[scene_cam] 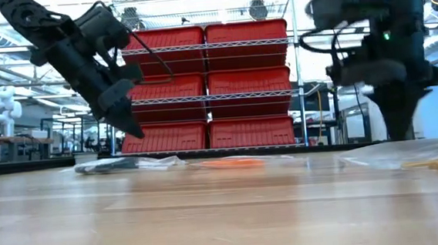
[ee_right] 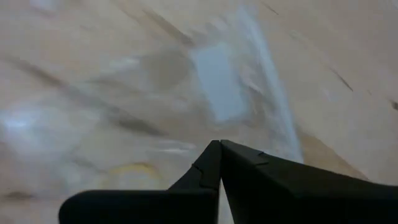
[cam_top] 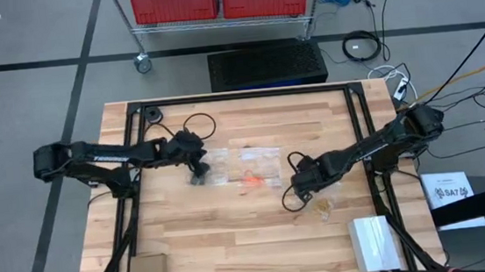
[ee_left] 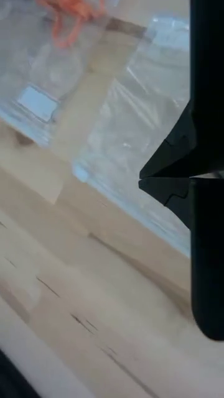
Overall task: Sort rubber bands
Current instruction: Adjust the transparent zip lock bags
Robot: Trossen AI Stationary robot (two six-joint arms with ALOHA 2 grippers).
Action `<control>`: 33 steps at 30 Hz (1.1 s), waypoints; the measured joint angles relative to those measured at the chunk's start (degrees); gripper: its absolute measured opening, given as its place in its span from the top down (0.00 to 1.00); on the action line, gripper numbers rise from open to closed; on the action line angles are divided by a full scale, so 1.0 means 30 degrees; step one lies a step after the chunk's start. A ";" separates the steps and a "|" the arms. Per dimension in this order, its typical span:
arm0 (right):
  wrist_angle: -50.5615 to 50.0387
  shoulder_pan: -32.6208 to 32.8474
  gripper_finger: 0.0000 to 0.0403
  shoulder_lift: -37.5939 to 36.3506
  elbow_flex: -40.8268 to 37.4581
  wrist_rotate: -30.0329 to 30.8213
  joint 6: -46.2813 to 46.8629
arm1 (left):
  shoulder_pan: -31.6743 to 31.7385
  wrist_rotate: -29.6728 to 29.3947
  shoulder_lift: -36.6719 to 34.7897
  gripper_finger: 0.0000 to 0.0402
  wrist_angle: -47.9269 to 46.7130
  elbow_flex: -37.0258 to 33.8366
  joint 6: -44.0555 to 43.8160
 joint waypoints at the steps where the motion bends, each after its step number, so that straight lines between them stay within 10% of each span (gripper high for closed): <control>1: -0.0049 -0.0101 1.00 0.0174 -0.0231 0.0046 0.0160 | -0.0092 0.0000 -0.0120 1.00 -0.0028 0.0007 -0.0007; 11: 0.0377 -0.2163 1.00 0.0519 -0.1931 0.1872 -0.1146 | -0.0663 0.0076 -0.0408 1.00 0.0025 0.0007 -0.0463; 23: 0.3332 -0.5526 1.00 0.0213 -0.2014 0.3871 -1.1852 | -0.0663 0.0629 -0.0408 0.99 0.0890 0.0007 0.0051; 33: 0.3338 -0.6545 1.00 0.0206 -0.1579 0.4024 -1.4306 | -0.0555 0.0648 -0.0408 0.99 0.1138 0.0015 0.0139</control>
